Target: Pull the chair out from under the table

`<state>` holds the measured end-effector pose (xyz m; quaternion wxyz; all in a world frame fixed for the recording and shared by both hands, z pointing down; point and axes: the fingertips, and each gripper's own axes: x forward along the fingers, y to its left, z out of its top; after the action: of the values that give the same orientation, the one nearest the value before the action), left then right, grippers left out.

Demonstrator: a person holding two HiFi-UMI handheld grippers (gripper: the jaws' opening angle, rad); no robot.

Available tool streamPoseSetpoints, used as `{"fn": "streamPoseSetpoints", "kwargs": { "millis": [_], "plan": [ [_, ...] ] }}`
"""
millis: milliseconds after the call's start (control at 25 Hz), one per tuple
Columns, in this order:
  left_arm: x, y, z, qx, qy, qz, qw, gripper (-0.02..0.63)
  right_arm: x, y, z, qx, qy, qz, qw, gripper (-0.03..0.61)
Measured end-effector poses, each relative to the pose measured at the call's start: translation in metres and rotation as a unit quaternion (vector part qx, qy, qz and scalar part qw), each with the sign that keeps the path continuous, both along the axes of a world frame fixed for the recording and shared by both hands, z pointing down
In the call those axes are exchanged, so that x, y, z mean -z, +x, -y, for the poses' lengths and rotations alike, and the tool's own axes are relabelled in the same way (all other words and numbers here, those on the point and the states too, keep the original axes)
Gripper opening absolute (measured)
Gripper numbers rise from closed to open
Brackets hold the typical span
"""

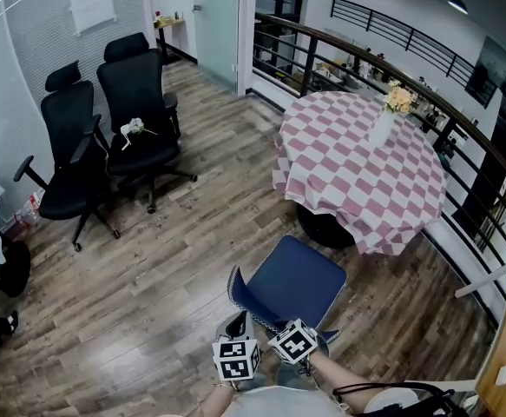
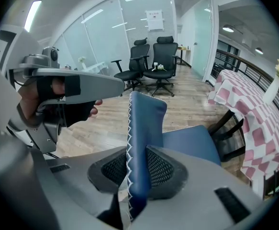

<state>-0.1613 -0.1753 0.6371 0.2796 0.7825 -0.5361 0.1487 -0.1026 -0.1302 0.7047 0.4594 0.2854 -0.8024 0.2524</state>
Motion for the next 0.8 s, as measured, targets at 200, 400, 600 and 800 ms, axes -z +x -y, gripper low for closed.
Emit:
{"fn": "streamPoseSetpoints", "kwargs": {
  "millis": [200,400,600,800],
  "plan": [
    [-0.001,0.004,0.002,-0.005,0.003,0.005,1.0000,0.003,-0.001,0.000,0.001,-0.006,0.008,0.003,1.000,0.100],
    [-0.002,0.009,0.004,-0.013,0.004,0.009,0.9999,0.003,0.001,0.000,0.000,-0.001,0.012,-0.003,1.000,0.109],
    [-0.001,0.012,0.006,-0.016,0.004,0.010,0.9998,0.003,0.005,0.001,0.000,0.008,0.018,-0.007,1.000,0.117],
    [0.001,0.016,0.013,-0.018,0.008,0.012,0.9997,0.003,0.009,0.003,-0.001,0.013,0.013,-0.002,1.000,0.129]
  ]
}}
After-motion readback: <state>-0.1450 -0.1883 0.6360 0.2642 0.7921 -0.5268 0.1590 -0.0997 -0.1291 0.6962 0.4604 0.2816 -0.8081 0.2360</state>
